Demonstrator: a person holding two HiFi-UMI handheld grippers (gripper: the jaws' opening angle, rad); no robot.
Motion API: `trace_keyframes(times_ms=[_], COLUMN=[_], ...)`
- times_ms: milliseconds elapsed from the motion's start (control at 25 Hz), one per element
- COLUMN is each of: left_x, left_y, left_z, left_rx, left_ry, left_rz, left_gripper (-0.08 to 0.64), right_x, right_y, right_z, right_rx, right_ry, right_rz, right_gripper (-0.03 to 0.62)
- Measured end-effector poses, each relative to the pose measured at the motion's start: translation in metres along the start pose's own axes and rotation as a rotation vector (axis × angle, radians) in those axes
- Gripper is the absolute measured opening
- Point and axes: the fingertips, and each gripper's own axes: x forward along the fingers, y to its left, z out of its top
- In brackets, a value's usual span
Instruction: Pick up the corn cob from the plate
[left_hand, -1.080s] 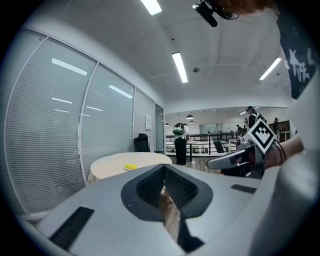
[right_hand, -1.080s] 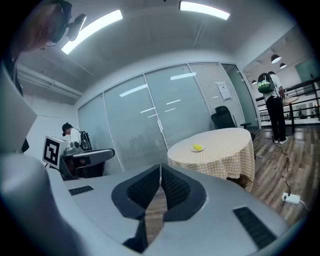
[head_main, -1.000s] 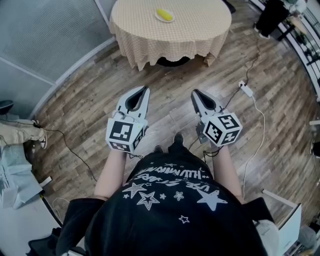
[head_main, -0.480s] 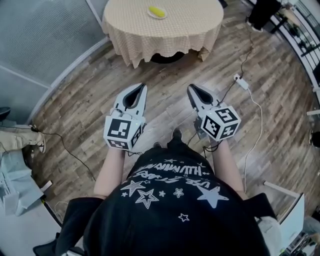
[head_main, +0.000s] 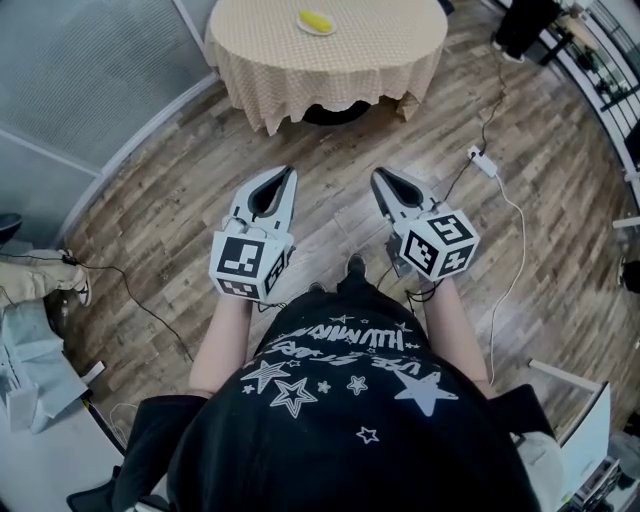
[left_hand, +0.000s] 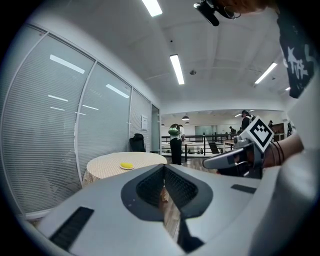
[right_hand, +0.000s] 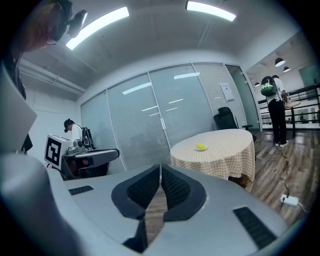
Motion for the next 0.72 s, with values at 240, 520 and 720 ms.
trace_keyframes(times_ms=[240, 520, 720], left_x=[-0.016, -0.026, -0.01], left_y=[0.008, 0.02, 0.028], left_z=[-0.013, -0.036, -0.04], left_rx=[-0.019, -0.059, -0.053], left_ry=[0.018, 0.053, 0.063], left_rz=[-0.006, -0.023, -0.018], left_gripper=[0.008, 0.008, 0.009], right_x=[0.005, 0.001, 0.014], right_y=[0.006, 0.004, -0.02], right_z=[-0.004, -0.031, -0.027], right_rx=[0.049, 0.103, 0.13], right_ry=[-0.046, -0.032, -0.043], right_rz=[-0.039, -0.113, -0.133], right_gripper=[0.037, 0.037, 0.037])
